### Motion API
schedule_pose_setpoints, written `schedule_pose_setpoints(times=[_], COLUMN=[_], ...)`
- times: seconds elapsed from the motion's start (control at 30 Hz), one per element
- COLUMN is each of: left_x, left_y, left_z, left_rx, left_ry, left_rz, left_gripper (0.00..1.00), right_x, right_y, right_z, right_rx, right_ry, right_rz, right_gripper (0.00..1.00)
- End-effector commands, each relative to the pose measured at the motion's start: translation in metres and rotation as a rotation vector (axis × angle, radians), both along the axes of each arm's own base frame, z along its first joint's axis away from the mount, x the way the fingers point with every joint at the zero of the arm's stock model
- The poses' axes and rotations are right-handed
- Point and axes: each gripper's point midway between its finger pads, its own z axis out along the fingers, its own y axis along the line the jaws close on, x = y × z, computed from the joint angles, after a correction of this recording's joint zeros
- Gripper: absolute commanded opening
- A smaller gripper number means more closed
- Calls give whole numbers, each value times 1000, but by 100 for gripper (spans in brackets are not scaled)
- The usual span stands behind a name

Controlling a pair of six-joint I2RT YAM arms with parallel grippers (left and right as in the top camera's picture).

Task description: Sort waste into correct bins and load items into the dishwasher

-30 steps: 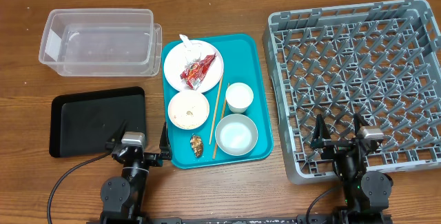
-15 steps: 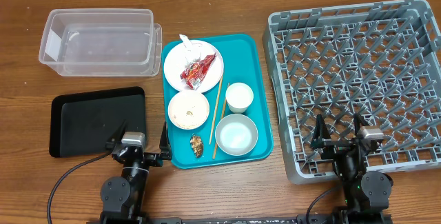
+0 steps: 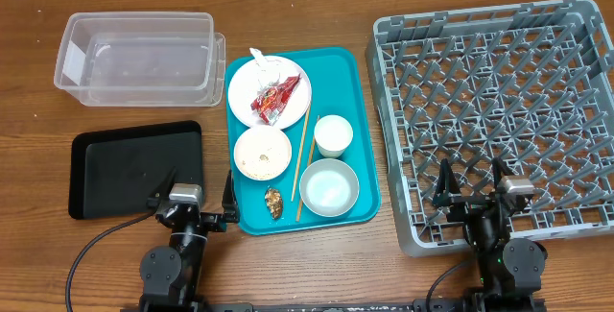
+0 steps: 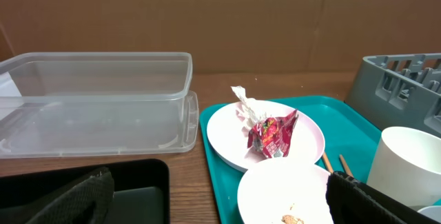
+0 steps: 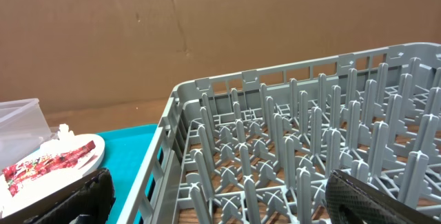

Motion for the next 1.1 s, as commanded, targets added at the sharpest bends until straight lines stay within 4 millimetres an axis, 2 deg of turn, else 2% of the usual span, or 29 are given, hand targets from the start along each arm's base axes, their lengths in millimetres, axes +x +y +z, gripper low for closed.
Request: schedule_pose_setpoints(times=[0.0,0.9,1.07], left_x=[0,1,1], left_y=[-1,11,9], left_z=[-2,0,-2], left_rx=[22,34,-47], left_ry=[1,-6,7], left_rz=[-10,57,53], left_gripper=[100,100,100], right_x=[0,0,0], right_y=[-2,-1,-1], right_z=[-1,-1,-1], right_rx=[0,1,54], right_ry=[-7,-8,-3], right_rz=[-9,-2,-3], right_gripper=[100,100,100])
